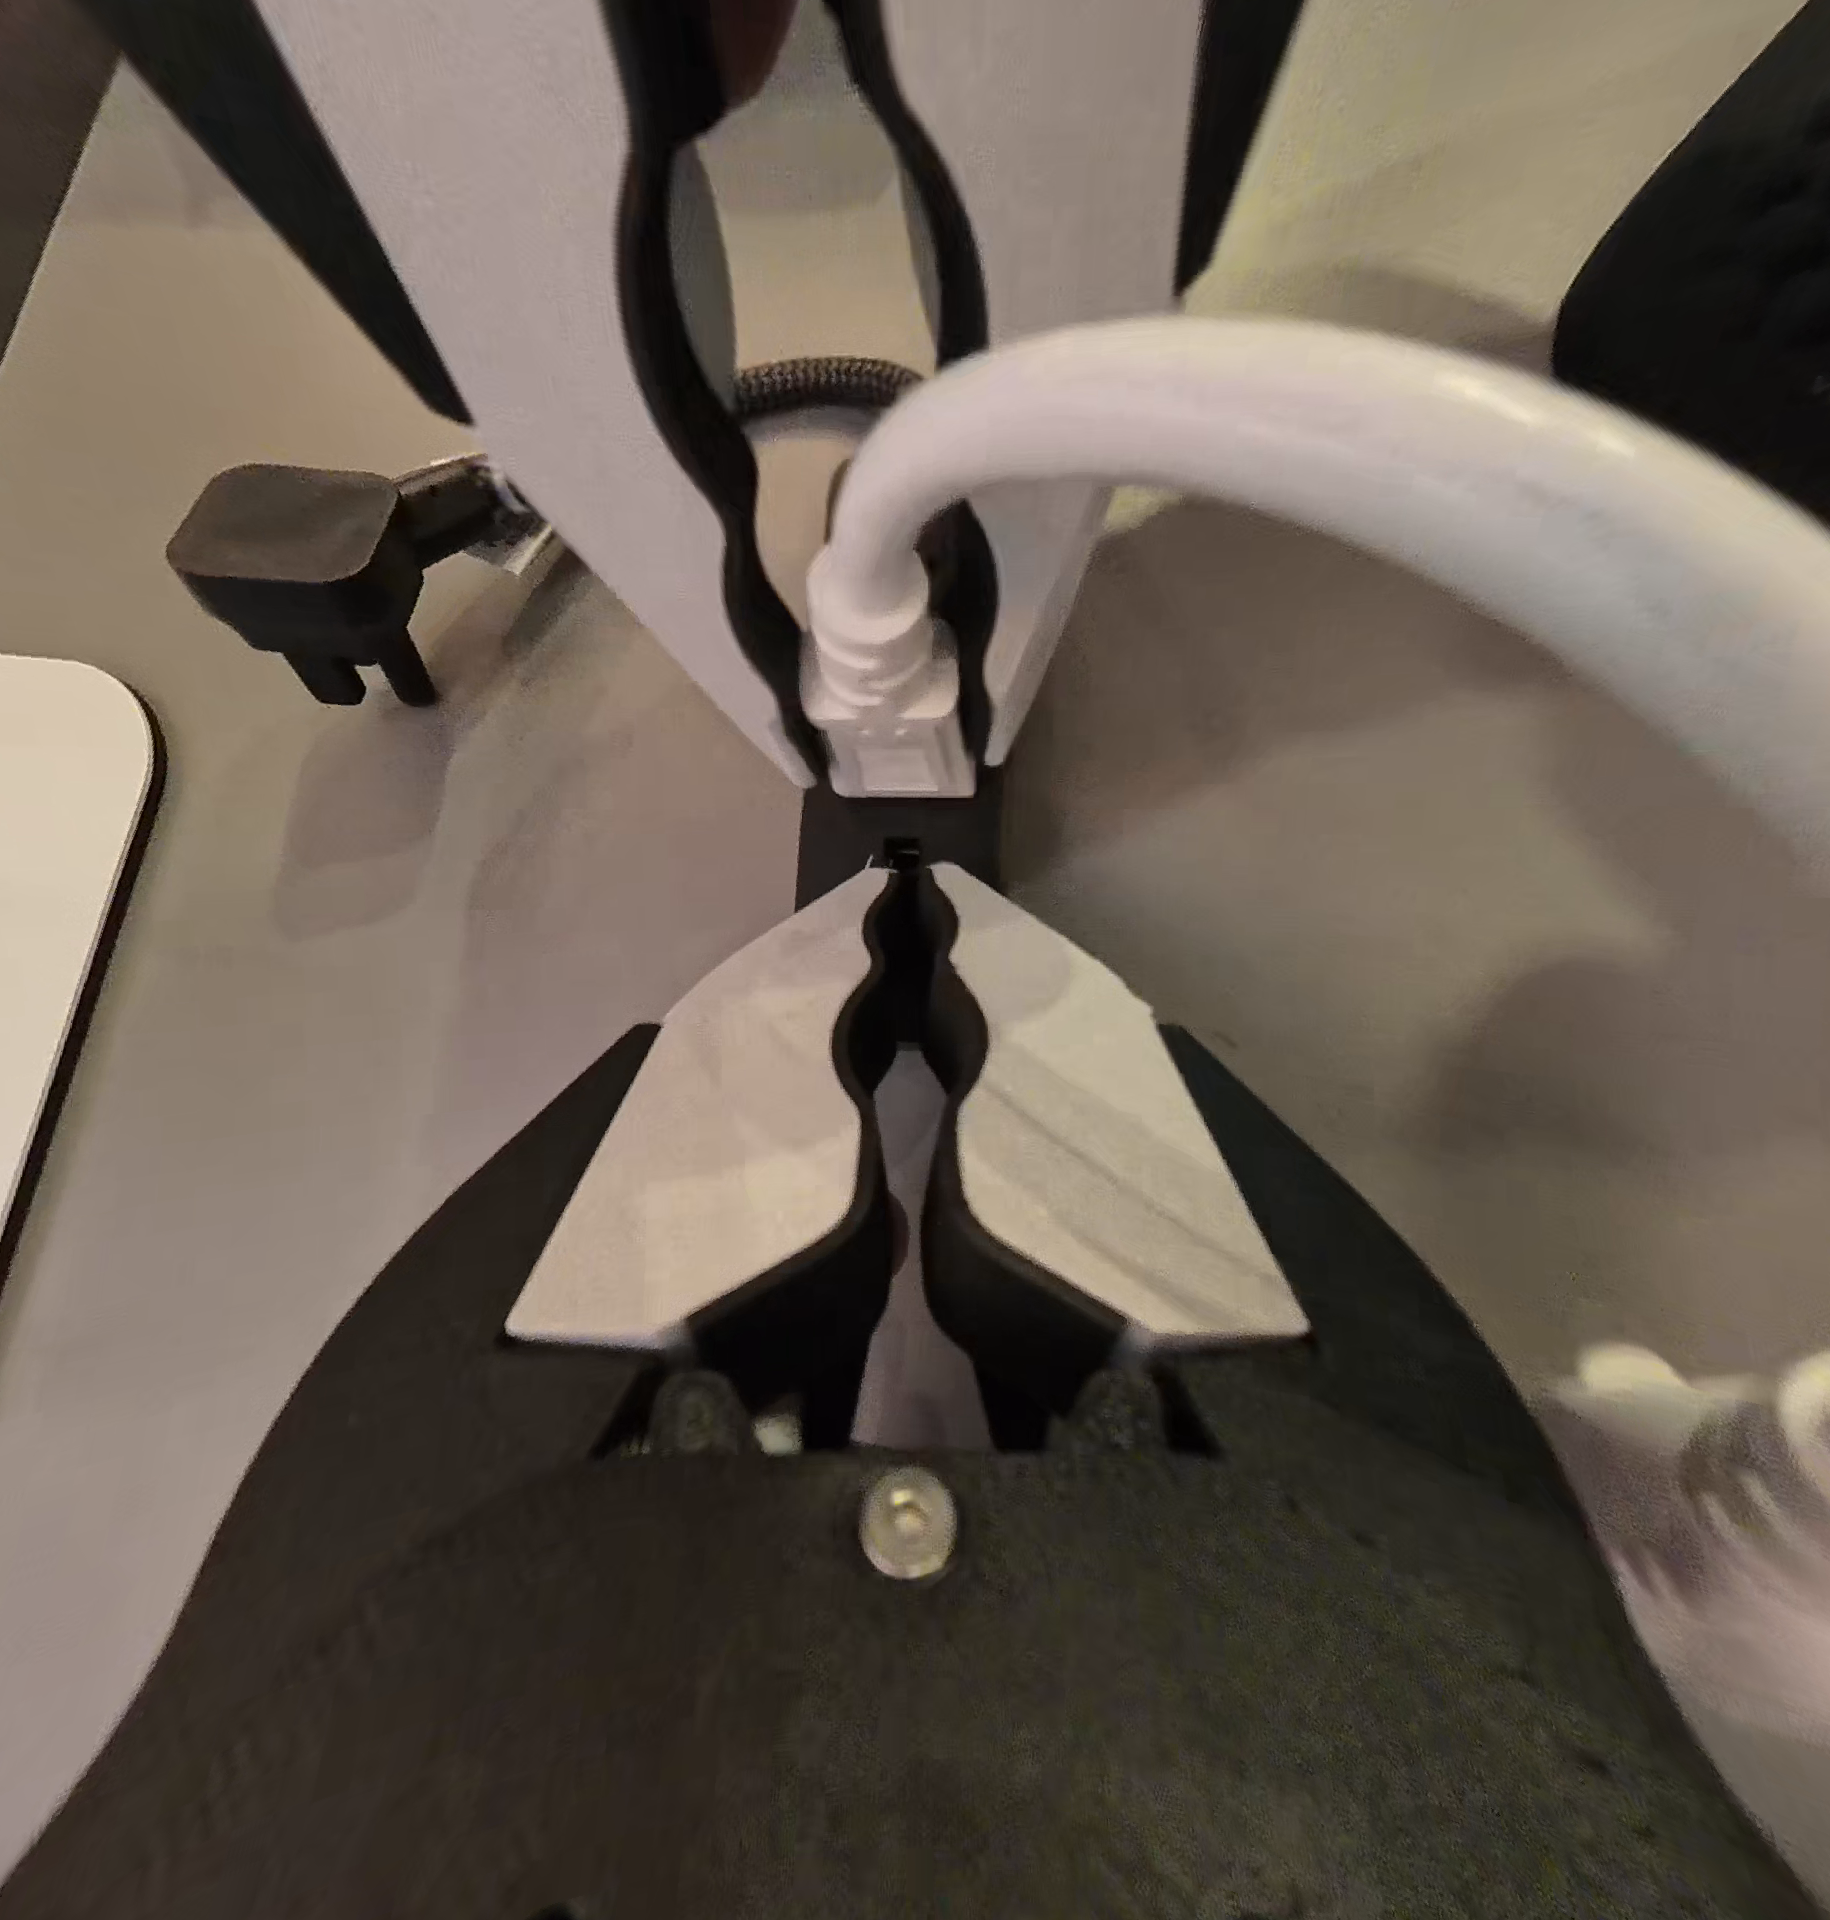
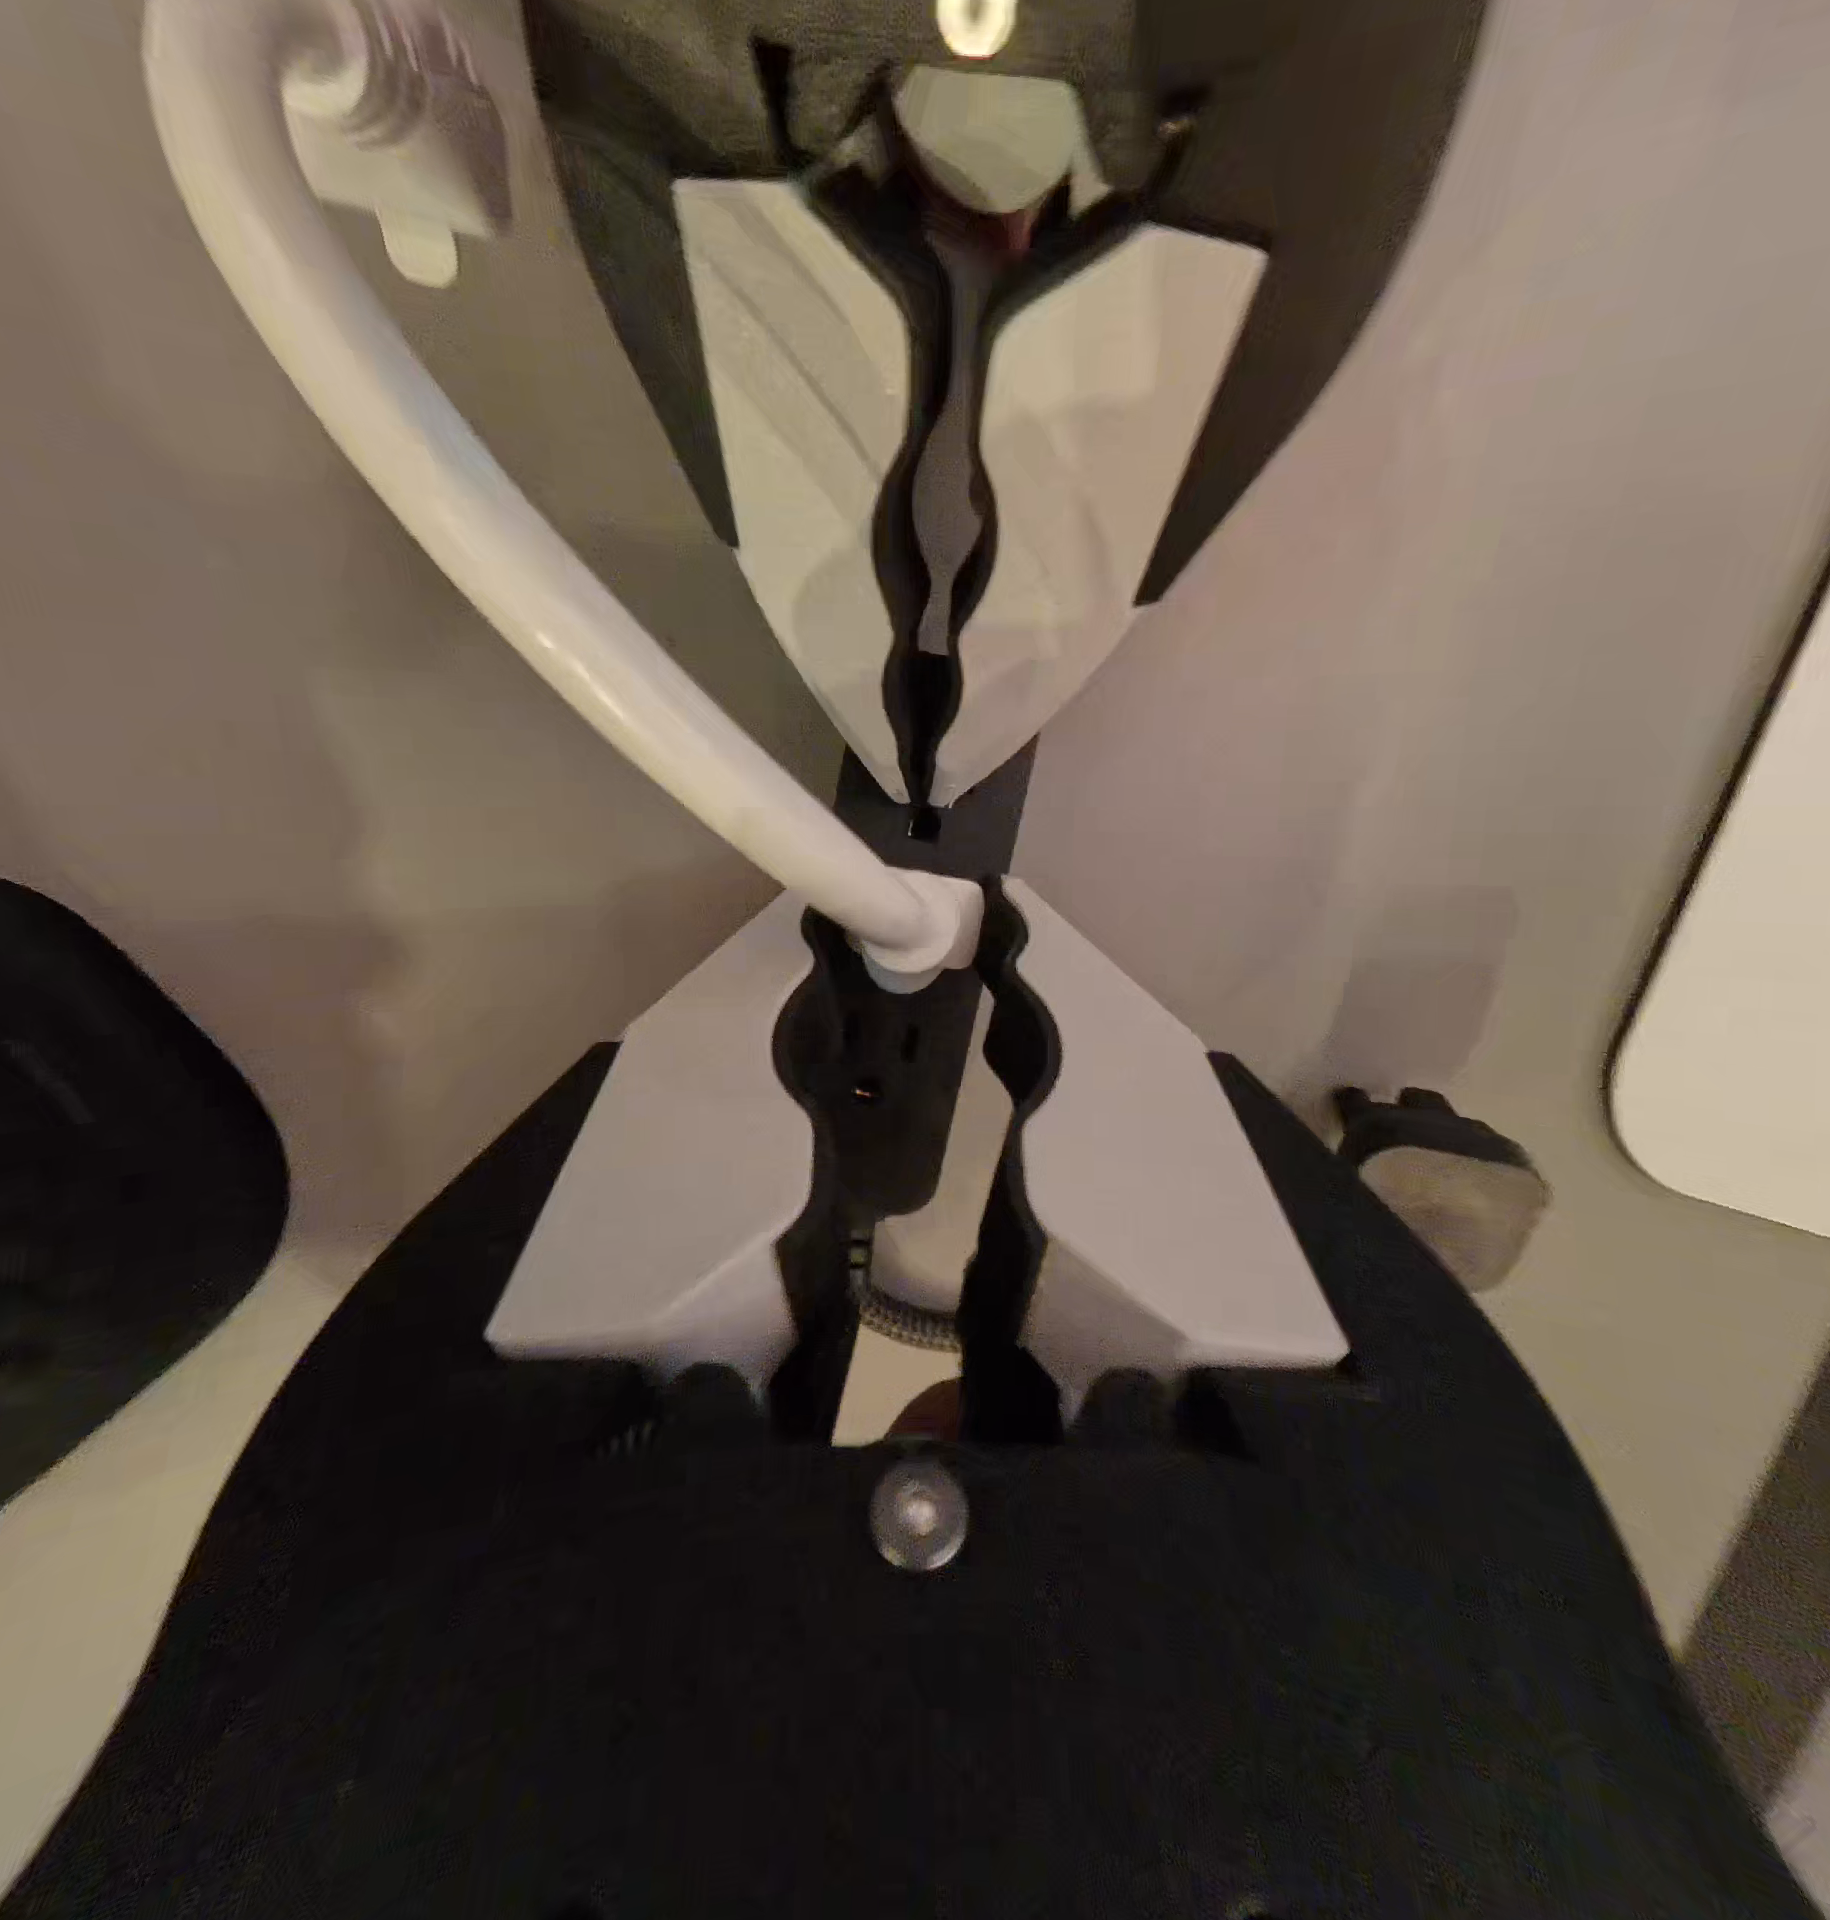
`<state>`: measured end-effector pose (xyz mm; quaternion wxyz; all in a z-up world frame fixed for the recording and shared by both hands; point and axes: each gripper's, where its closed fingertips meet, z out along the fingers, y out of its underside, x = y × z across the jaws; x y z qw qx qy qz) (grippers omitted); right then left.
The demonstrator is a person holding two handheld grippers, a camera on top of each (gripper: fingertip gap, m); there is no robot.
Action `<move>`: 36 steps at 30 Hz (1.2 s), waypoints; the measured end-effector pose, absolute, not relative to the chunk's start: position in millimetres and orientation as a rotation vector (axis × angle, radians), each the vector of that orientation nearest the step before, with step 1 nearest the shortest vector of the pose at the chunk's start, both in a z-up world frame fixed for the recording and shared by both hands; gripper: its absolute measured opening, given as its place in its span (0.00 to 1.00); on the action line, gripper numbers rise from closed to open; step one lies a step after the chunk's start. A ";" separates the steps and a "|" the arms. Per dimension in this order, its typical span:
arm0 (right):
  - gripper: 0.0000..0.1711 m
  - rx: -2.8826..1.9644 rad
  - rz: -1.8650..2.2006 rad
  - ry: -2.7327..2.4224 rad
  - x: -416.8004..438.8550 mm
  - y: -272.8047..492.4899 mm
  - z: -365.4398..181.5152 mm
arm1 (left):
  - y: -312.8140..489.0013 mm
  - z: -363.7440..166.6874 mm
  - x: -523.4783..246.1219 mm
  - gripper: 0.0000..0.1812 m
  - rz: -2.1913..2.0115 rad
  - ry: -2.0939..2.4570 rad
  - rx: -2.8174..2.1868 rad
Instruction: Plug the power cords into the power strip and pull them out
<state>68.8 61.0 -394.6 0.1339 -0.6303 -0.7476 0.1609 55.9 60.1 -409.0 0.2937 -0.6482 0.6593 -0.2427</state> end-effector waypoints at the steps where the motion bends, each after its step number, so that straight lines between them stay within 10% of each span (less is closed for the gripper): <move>1: 0.12 -1.849 0.514 -2.148 68.7 61.0 -394.4 | 60.0 -409.0 56.1 0.01 -0.644 1.748 -1.725; 36: 0.13 -1.850 0.359 -2.003 78.9 59.8 -392.1 | 61.3 -408.8 66.3 0.01 -0.583 1.711 -1.749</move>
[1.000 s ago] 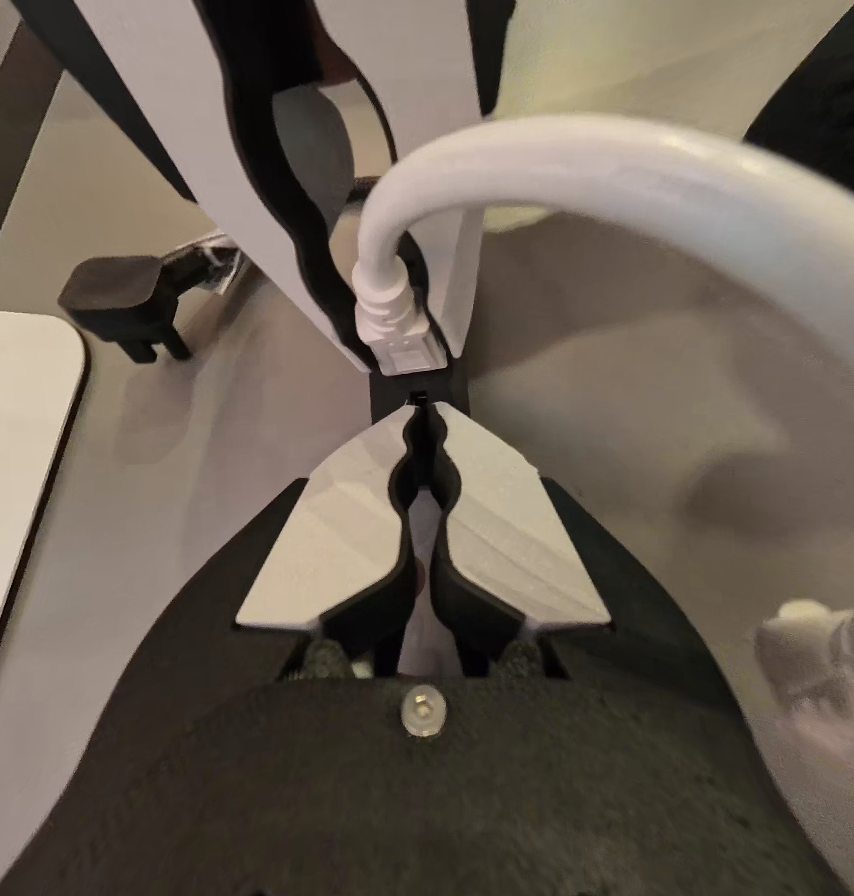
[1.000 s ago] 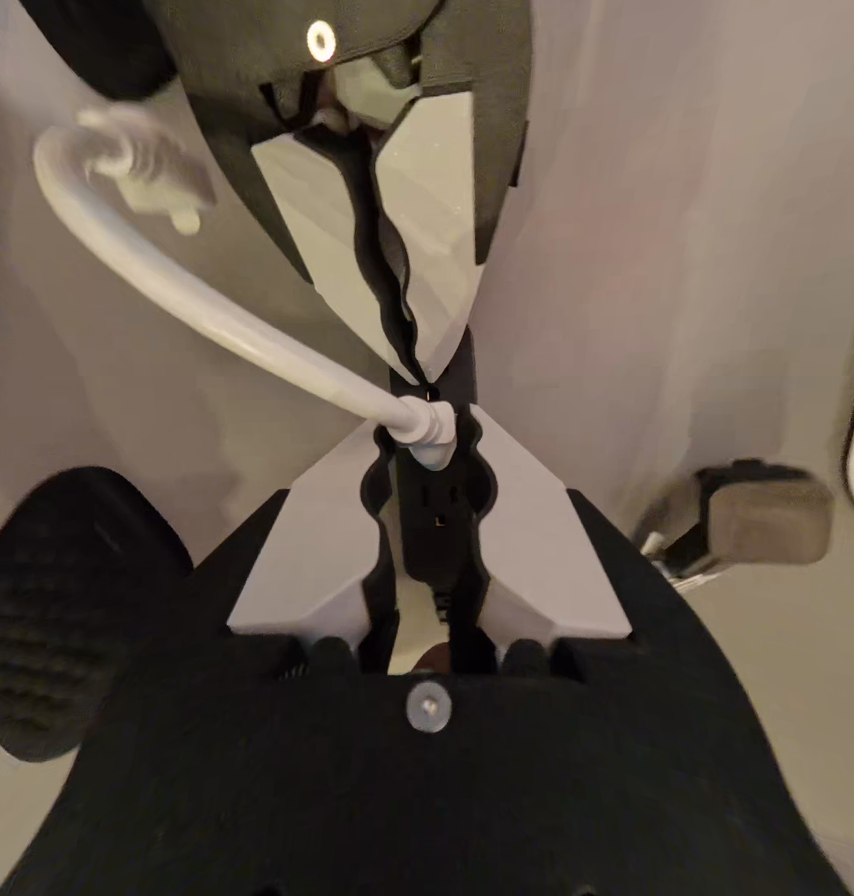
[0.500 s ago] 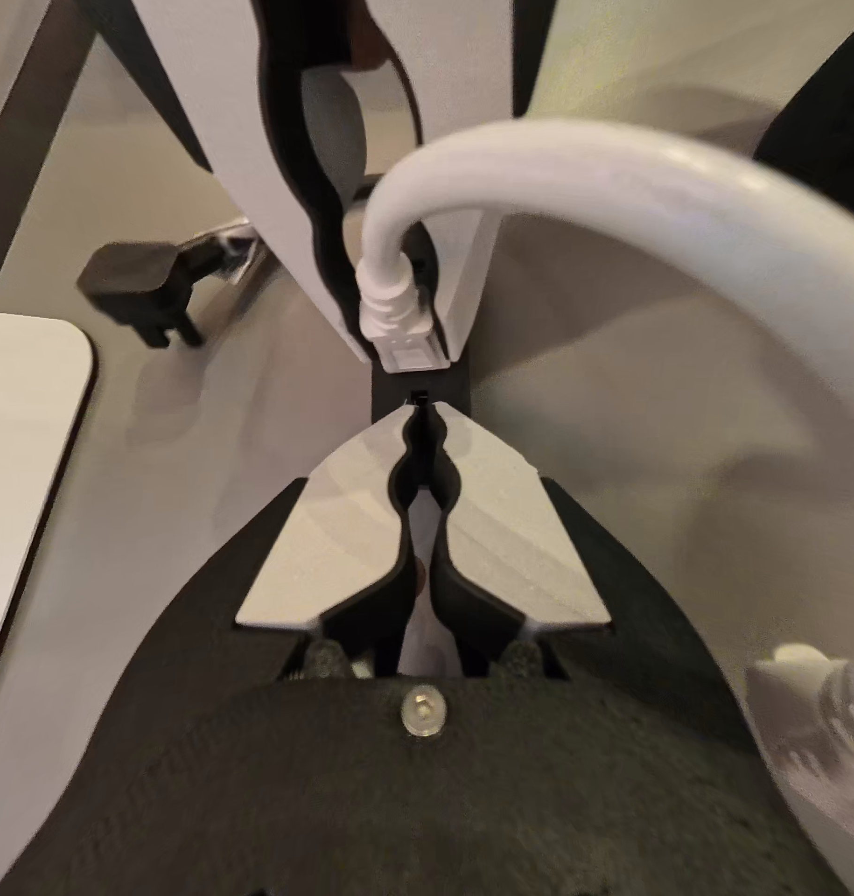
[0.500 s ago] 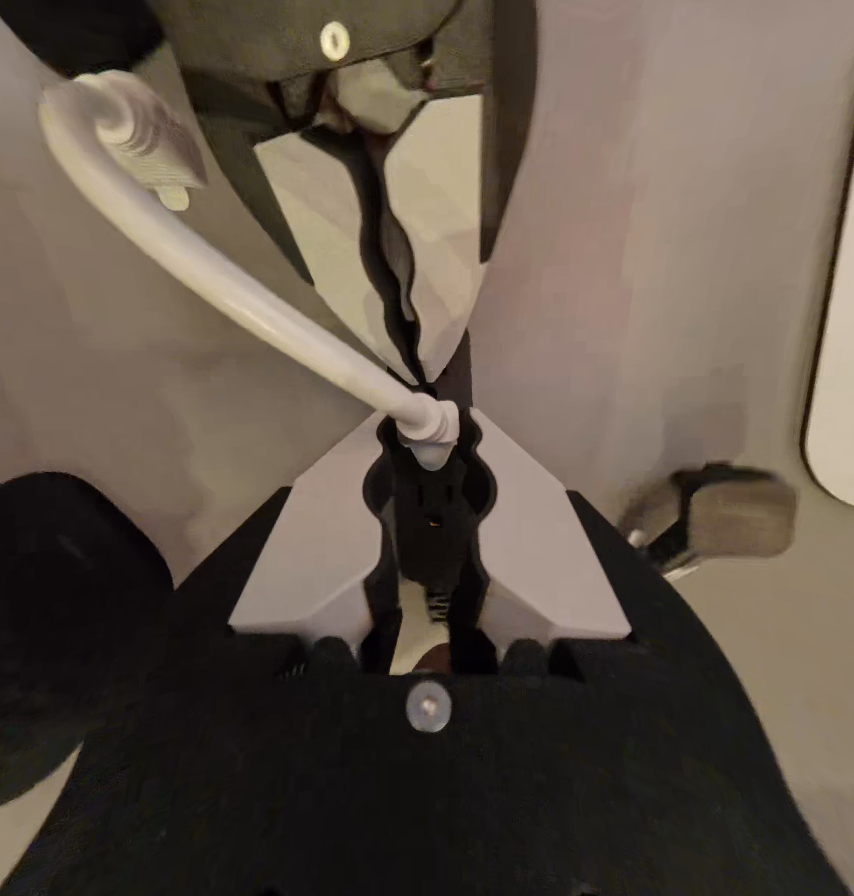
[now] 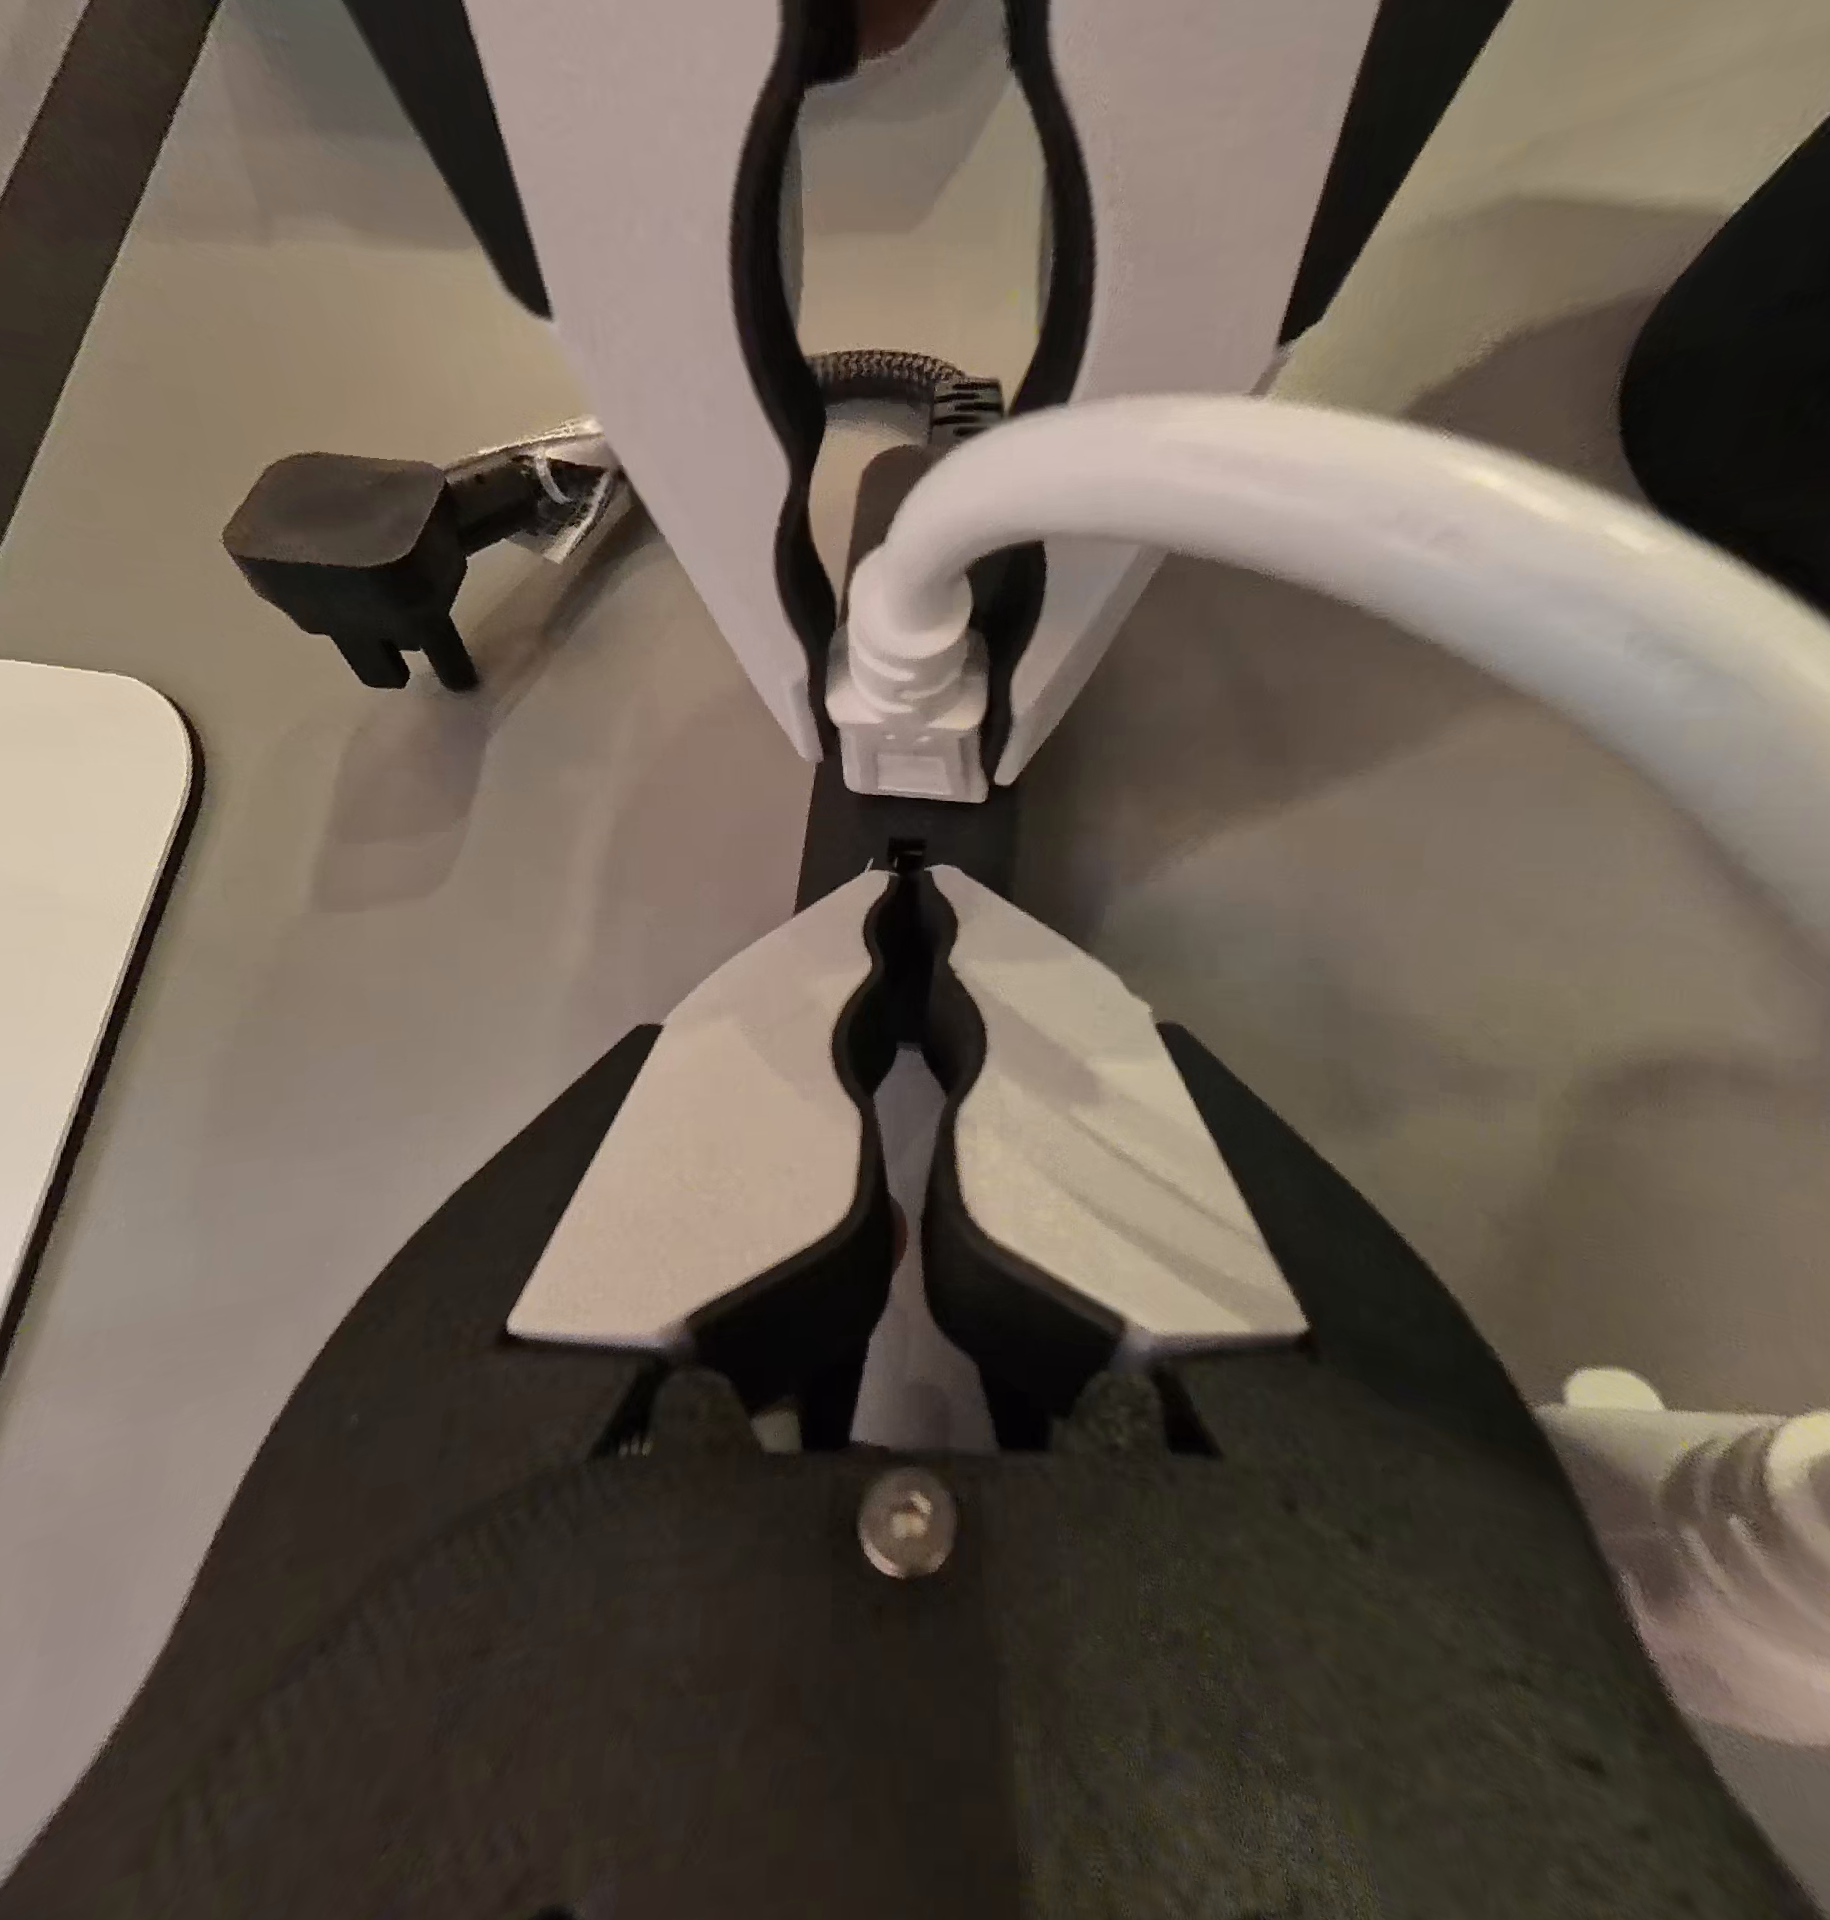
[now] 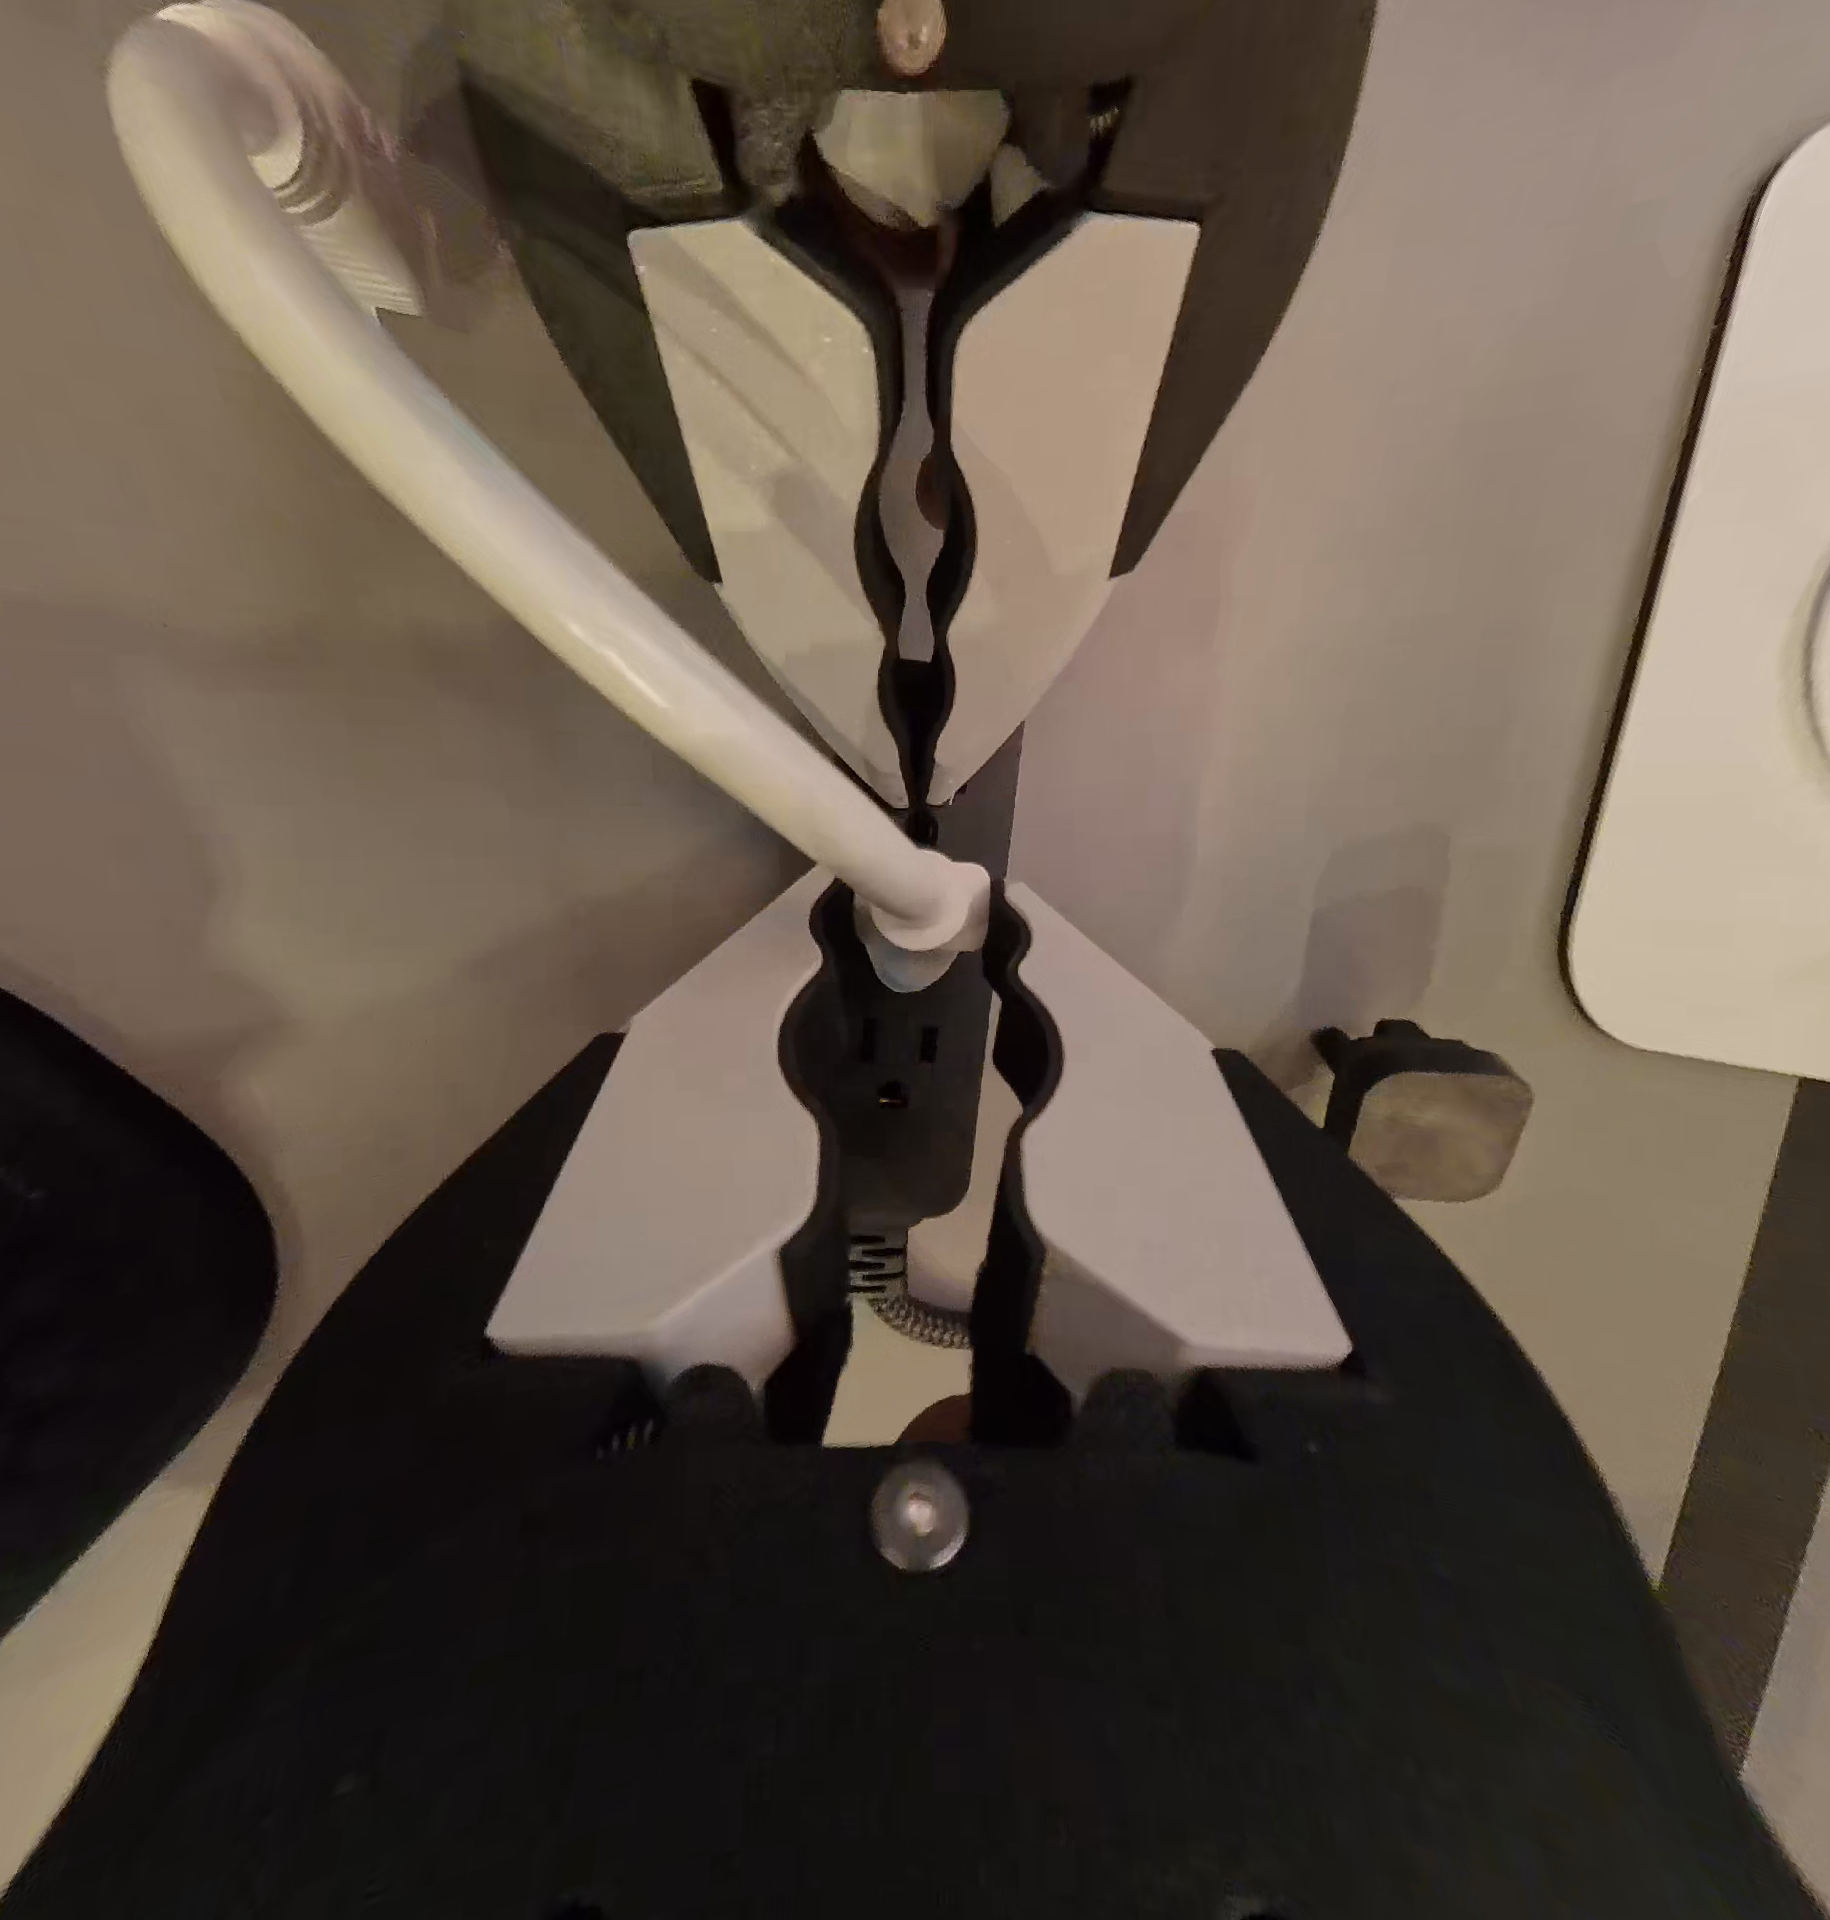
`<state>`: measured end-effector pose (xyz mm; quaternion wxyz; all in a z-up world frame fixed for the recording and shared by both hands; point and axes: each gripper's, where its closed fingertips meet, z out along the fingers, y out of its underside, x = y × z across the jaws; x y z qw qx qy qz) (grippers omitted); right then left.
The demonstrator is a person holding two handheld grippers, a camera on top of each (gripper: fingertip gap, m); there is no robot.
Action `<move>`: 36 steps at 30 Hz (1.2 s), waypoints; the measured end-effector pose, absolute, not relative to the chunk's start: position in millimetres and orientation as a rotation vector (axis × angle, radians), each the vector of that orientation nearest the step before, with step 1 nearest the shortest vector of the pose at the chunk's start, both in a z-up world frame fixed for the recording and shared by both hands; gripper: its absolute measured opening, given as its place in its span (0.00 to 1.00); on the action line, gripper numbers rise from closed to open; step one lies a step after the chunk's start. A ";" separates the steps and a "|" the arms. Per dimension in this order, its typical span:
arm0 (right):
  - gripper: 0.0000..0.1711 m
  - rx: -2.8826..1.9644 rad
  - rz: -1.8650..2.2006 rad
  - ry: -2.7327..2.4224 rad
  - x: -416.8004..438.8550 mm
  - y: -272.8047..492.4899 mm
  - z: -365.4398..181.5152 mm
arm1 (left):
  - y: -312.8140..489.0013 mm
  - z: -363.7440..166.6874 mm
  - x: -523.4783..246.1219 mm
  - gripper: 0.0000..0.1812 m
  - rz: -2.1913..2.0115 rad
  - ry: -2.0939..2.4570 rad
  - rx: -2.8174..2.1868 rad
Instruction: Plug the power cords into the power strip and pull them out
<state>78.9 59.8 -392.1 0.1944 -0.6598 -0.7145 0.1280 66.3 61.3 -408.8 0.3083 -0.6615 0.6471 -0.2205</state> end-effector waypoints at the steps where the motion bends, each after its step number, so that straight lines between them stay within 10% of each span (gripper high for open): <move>1: 0.13 -1.869 0.339 -2.000 80.3 60.5 -391.1 | 61.2 -408.8 66.3 0.01 -0.577 1.707 -1.763; 36: 0.09 -2.065 0.226 -1.869 115.0 64.8 -407.7 | 41.2 -407.2 63.4 0.00 -0.628 1.592 -1.839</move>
